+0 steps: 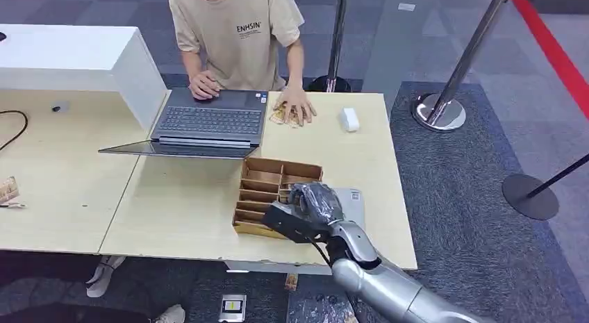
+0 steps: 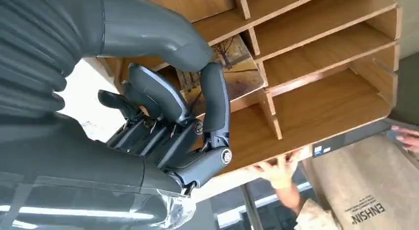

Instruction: Pass the card to the sensor for recognition and then transmit it.

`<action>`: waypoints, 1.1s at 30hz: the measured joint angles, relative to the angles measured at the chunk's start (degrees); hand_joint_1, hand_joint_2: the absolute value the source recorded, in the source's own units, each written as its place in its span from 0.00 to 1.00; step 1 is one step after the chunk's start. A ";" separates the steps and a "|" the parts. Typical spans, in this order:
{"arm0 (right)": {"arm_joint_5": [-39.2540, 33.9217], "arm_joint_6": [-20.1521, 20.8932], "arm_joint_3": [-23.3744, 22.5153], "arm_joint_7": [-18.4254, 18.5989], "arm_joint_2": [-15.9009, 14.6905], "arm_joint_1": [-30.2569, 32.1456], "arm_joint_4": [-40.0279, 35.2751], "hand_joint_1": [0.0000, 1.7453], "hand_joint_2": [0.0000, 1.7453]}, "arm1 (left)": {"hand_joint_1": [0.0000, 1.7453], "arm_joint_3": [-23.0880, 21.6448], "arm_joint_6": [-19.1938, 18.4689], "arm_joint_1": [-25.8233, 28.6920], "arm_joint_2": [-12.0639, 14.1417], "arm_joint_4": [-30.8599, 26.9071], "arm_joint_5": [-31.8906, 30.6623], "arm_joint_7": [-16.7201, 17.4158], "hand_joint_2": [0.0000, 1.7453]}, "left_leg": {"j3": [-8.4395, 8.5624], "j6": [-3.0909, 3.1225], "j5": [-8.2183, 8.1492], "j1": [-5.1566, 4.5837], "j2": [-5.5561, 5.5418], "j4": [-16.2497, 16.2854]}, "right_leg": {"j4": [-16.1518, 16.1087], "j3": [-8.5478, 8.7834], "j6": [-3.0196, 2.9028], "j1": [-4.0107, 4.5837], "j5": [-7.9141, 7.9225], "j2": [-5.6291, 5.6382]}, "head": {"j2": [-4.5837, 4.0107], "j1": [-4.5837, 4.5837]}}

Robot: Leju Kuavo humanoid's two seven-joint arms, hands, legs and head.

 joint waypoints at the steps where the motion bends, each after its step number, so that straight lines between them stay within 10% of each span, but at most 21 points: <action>1: 0.02 -0.55 -0.09 0.02 0.04 0.09 -0.11 0.05 1.00 | 0.00 0.00 -0.04 -0.01 0.00 0.00 -0.02 -0.07 1.00 | 0.00 0.00 0.00 0.00 0.00 0.00 | 0.00 0.00 0.00 0.00 0.00 0.00 | 0.00 0.02; 17: 7.85 -2.78 -2.10 6.23 0.15 1.66 -10.82 0.00 1.00 | 0.00 0.00 0.33 0.00 0.02 0.00 0.53 0.57 1.00 | 0.01 0.00 0.00 0.00 0.01 0.00 | 0.00 0.00 0.00 0.00 0.00 0.00 | 0.00 0.02; 33: 3.24 -1.53 -3.28 3.43 -0.48 2.39 -12.72 0.00 1.00 | 0.00 -0.02 0.33 -0.02 0.00 0.00 -0.94 0.83 1.00 | -0.01 0.00 0.00 0.00 0.00 0.00 | 0.00 0.00 0.00 0.00 0.00 0.00 | 0.00 0.02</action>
